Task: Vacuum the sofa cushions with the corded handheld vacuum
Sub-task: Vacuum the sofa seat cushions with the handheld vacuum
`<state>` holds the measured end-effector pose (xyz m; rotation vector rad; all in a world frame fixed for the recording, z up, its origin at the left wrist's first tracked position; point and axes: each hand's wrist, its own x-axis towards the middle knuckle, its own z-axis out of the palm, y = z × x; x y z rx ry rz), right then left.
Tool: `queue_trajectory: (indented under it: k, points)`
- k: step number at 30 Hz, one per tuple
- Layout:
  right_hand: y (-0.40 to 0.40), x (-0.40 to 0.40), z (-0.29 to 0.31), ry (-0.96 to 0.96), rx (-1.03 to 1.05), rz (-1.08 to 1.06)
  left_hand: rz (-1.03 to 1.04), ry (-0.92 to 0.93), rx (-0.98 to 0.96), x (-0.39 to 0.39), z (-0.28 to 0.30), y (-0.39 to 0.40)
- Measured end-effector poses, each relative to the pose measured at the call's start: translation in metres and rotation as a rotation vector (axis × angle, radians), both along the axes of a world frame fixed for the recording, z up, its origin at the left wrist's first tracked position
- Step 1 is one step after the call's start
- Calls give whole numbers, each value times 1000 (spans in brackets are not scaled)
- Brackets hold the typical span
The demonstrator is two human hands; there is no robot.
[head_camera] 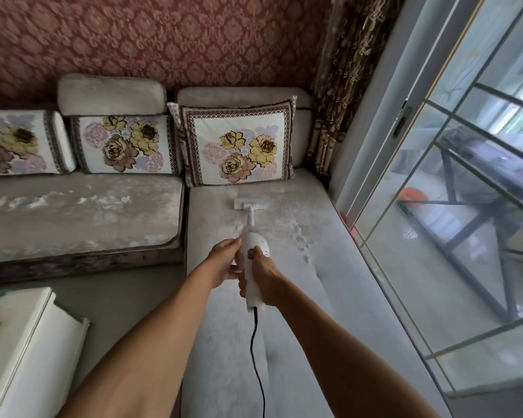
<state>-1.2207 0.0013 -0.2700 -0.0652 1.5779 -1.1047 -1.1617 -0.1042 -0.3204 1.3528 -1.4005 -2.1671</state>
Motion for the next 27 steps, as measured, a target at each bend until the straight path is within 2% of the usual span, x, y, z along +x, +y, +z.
queue_trajectory:
  k: [12,27]
  points:
    - [59,50,7,18,16,3,43,52,11,57,11,72]
    - [211,100,25,43,-39,90,-37,4,-57,118,20,203]
